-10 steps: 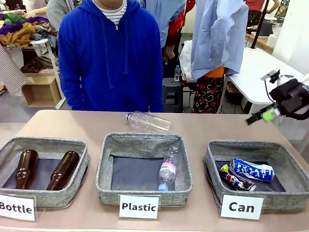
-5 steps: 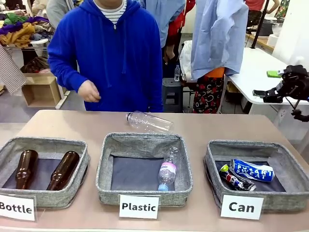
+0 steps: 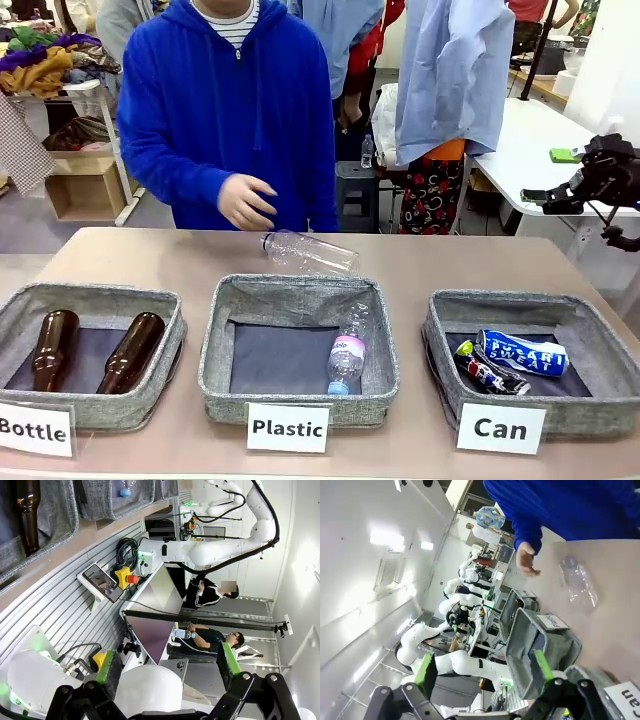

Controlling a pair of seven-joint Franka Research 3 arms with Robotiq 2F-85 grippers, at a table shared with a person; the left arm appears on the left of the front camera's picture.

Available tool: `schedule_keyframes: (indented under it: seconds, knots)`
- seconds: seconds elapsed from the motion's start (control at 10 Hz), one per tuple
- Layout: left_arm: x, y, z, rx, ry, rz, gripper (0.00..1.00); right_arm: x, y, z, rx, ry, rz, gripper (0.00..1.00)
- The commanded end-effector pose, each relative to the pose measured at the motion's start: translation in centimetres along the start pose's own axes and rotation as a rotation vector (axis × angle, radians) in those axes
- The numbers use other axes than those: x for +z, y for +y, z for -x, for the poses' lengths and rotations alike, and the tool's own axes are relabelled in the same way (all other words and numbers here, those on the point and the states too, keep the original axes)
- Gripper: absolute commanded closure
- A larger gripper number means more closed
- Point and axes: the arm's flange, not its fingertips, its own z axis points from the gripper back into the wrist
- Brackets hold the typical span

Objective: Sort the can waste into the basket.
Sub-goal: Pick up the can waste from the table and place it in the right Fabric basket.

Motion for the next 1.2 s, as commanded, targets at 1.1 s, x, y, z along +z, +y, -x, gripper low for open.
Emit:
schedule_keyframes:
  seconds: [1.1]
  knots:
    - [0.17, -0.26, 0.20, -0.003, 0.007, 0.006, 0.00, 0.18, 0.10, -0.14, 0.025, 0.017, -0.002, 0.00]
